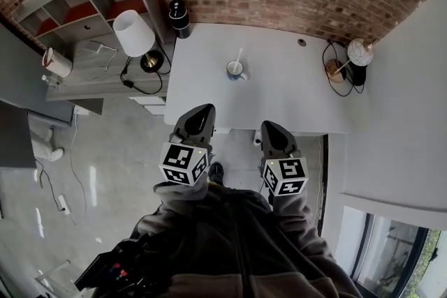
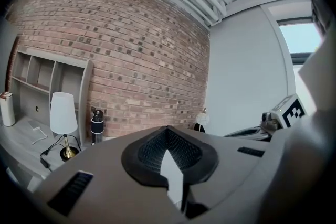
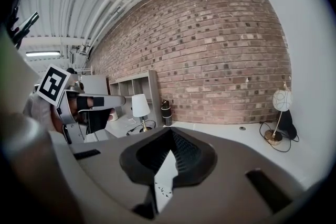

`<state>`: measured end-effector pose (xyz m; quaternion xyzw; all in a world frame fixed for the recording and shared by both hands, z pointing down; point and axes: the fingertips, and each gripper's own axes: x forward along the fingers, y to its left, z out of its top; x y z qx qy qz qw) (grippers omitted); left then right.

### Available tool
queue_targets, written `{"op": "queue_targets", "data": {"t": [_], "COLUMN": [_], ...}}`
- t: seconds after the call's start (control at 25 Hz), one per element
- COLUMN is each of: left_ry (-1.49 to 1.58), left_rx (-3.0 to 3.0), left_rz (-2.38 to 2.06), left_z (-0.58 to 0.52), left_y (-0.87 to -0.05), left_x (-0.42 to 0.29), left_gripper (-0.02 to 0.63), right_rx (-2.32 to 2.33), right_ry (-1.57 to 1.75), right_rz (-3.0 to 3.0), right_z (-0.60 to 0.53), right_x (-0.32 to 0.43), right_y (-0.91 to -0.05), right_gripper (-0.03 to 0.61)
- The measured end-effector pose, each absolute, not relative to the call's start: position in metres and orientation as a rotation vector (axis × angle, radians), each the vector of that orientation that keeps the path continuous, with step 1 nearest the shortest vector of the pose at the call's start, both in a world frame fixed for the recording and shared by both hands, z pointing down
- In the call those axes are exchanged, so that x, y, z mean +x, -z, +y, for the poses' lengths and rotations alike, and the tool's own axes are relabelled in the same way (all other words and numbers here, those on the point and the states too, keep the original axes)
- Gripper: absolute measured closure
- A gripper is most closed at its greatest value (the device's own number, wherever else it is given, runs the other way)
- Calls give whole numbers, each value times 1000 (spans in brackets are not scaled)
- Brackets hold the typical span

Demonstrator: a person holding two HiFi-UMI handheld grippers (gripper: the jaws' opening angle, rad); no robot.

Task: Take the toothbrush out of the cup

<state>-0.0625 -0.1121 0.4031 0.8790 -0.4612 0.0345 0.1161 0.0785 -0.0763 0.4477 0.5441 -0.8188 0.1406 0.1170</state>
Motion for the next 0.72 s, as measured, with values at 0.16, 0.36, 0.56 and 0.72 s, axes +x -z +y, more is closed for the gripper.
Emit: {"op": "queue_targets", "data": {"t": [0.16,0.36,0.56,0.72], "left_ry": [-130,-140,-166,-187], "left_rx": [2541,2507,2429,2362], "left_rz": [-1345,-1406,-1524,-1572], "left_z": [-129,-151,-170,-186], "left_y": [-415,-422,-431,-445], "left_x": [-61,-61,-72,-77], "left_gripper": [624,624,624,624], "right_rx": [1564,1482,1401,1337], "right_ry": [-455,-484,-528,-545], "right_rz": [-2389,-2424,-2453,-2460], "right_z": [-97,-125,-149,-172], "right_x": [79,76,76,75], "right_y": [-458,-473,-489,-502], "right_gripper": [578,578,578,578]}}
